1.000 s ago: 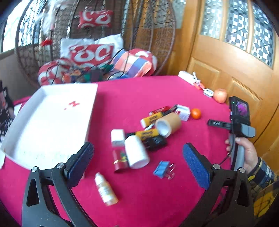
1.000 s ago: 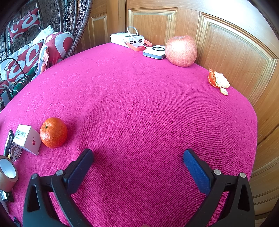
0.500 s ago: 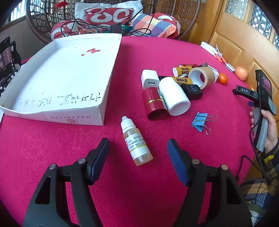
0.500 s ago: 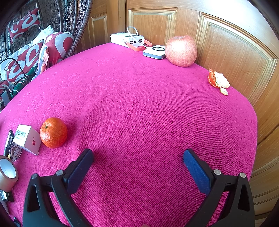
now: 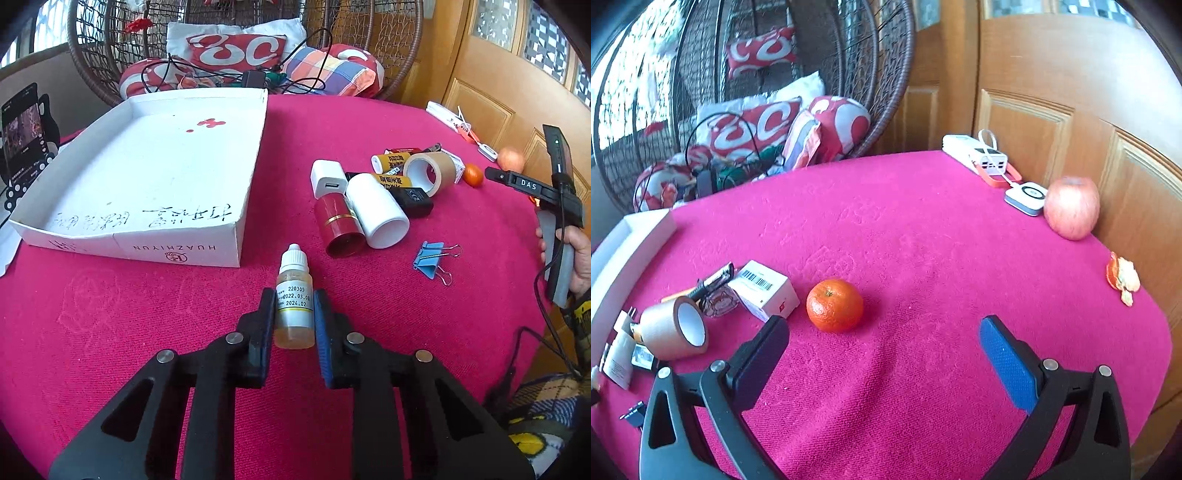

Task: Organize rigid objects
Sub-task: 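Grasp the yellow dropper bottle with the left tool while the right tool approaches the orange, then carry the dropper bottle into the tray with the left tool while the right tool carries the orange there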

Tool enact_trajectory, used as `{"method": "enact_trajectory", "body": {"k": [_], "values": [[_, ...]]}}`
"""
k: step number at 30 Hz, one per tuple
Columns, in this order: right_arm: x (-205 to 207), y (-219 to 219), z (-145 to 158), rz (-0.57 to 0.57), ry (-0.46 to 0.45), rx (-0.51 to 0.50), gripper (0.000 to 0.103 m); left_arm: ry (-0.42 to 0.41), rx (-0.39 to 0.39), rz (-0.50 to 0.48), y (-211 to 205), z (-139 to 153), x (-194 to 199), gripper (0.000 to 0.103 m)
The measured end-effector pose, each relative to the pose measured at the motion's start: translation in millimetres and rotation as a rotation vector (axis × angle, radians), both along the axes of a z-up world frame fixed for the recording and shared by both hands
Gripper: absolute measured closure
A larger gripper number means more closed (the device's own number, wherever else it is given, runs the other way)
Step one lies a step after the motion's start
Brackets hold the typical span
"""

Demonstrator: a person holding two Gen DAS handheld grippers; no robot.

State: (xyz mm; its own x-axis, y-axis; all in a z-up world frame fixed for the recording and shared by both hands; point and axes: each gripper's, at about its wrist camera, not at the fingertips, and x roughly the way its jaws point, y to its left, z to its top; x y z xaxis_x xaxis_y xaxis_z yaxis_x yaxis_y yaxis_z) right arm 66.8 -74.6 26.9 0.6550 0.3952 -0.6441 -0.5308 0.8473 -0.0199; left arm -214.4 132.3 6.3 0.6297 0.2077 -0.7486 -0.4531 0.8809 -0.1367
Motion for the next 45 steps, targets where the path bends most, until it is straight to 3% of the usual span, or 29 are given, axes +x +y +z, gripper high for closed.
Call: {"method": "enact_trajectory", "body": {"k": [3, 5, 7, 11, 18, 24, 32, 37, 45], "values": [[12.4, 15.0, -9.1, 0.035, 0.028, -0.034, 0.002, -0.021, 0.009, -0.003, -2.5, 4.2, -3.4, 0.083], [14.4, 28.8, -13.1, 0.051, 0.001, -0.094, 0.016, -0.036, 0.012, 0.002, -2.1, 7.6, -6.2, 0.083], [15.9, 40.4, -17.9, 0.076, 0.015, -0.133, 0.039, -0.049, 0.011, 0.011, -1.3, 10.1, -8.5, 0.083], [22.9, 43.1, -24.5, 0.088, 0.081, -0.129, 0.061, -0.074, 0.018, 0.029, 0.2, 14.7, -12.5, 0.083], [16.2, 26.8, -13.4, 0.06, 0.092, -0.044, 0.062, -0.119, 0.032, 0.03, 1.2, 25.2, -16.2, 0.083], [-3.0, 12.4, 29.1, 0.108, 0.05, 0.062, 0.062, -0.166, 0.052, 0.051, 5.5, 38.8, -23.8, 0.083], [-42.8, 38.7, 72.4, 0.292, 0.009, 0.16, 0.062, -0.206, 0.069, 0.099, 19.6, 52.1, -37.7, 0.083], [-61.4, 74.2, 91.4, 0.441, 0.055, 0.212, 0.062, -0.244, 0.065, 0.138, 32.1, 61.5, -46.8, 0.083], [-109.5, 144.4, 115.9, 0.646, 0.042, 0.256, 0.062, -0.267, 0.061, 0.231, 72.8, 88.5, -33.3, 0.083]]}}
